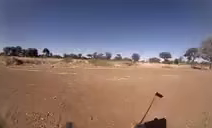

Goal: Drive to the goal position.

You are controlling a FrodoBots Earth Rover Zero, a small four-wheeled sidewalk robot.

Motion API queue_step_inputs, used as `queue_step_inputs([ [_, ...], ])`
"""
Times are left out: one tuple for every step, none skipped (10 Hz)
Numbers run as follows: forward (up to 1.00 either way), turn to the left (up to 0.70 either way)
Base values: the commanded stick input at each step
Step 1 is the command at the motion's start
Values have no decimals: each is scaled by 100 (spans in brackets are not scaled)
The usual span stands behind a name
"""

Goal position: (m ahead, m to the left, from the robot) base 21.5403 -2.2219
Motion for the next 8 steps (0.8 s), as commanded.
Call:
queue_step_inputs([
  [50, 0],
  [50, 0],
  [50, 0],
  [50, 0],
  [50, 0],
  [50, 0],
  [50, 0],
  [50, 0],
])
